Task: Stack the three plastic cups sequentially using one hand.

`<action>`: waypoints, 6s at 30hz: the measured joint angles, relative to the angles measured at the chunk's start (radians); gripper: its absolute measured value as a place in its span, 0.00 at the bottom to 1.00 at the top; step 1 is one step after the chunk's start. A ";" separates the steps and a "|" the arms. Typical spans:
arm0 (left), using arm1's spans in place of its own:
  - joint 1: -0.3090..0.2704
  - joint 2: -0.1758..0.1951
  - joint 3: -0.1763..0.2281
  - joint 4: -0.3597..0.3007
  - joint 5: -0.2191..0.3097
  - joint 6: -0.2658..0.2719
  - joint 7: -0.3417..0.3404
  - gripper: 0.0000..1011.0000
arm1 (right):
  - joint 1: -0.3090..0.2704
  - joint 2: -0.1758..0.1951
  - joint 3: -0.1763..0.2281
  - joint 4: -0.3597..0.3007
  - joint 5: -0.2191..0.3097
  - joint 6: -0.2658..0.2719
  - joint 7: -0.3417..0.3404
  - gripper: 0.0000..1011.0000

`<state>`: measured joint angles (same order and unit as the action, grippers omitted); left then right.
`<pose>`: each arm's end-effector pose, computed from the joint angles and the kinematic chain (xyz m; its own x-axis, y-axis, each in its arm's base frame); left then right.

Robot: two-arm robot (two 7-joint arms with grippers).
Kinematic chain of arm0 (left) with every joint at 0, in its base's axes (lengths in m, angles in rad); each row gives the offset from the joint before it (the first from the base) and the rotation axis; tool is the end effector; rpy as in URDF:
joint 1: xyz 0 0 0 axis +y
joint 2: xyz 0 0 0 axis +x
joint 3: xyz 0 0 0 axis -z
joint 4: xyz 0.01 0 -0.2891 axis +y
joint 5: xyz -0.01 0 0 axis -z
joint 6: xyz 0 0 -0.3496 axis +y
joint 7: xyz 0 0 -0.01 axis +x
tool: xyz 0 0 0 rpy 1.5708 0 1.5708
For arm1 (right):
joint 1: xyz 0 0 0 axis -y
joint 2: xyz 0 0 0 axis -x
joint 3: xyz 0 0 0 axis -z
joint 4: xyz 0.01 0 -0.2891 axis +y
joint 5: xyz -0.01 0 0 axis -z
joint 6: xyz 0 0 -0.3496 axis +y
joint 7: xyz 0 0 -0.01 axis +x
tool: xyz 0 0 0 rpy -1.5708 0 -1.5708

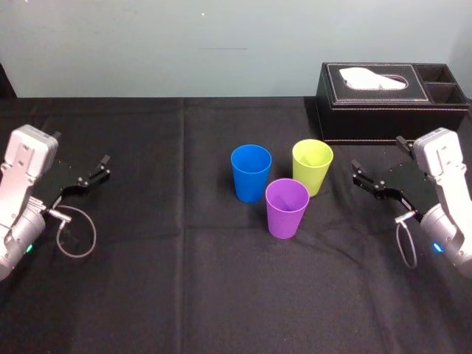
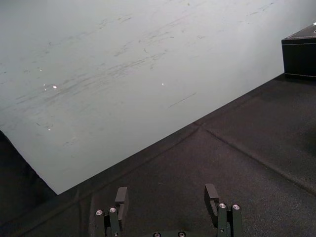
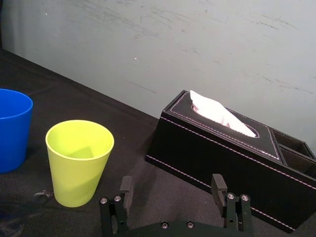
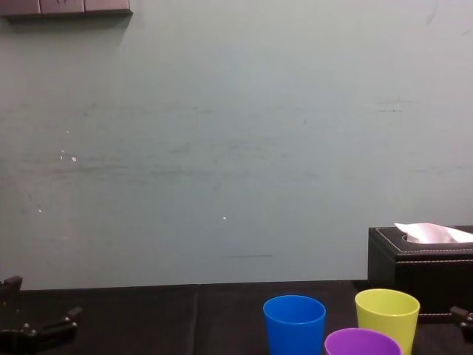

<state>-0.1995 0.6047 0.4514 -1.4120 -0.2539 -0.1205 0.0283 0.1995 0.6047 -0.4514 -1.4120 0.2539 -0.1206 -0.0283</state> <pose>0.3965 0.0714 -0.3094 0.2923 0.8803 0.3737 -0.9553 0.2873 0.0703 0.3965 -0.0714 -0.3094 0.2923 -0.8803 0.3737 0.9552 0.2874 -0.0702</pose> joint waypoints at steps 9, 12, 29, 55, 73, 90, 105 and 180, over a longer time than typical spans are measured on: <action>0.000 0.000 0.000 0.000 0.000 0.000 0.000 1.00 | 0.000 0.000 0.000 0.000 0.000 0.000 0.000 0.99; 0.000 0.000 0.000 0.000 0.000 0.000 0.000 1.00 | 0.000 0.000 0.000 0.000 0.000 0.000 0.000 0.99; 0.000 0.000 0.000 0.000 0.000 0.000 0.000 1.00 | 0.000 0.000 0.000 0.000 0.000 0.000 0.000 0.99; 0.000 0.000 0.000 0.000 0.000 0.000 0.000 1.00 | 0.000 0.000 0.000 0.000 0.000 0.000 0.000 0.99; 0.000 0.000 0.000 0.000 0.000 0.000 0.000 1.00 | 0.000 0.000 0.000 0.000 0.000 0.000 0.000 0.99; 0.000 0.000 0.000 0.000 0.000 0.000 0.000 1.00 | -0.050 -0.002 0.068 -0.087 0.040 0.017 0.025 0.99; 0.000 0.000 0.000 0.000 0.000 0.000 0.000 1.00 | -0.228 0.085 0.150 -0.300 0.202 0.180 0.167 0.99; 0.000 0.000 0.000 0.000 0.000 0.000 0.000 1.00 | -0.091 -0.163 0.067 -0.106 0.061 0.184 0.441 0.99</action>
<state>-0.1995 0.6047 0.4514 -1.4120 -0.2539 -0.1205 0.0283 0.1090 0.4412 -0.3846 -1.5182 0.3144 0.0634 0.4126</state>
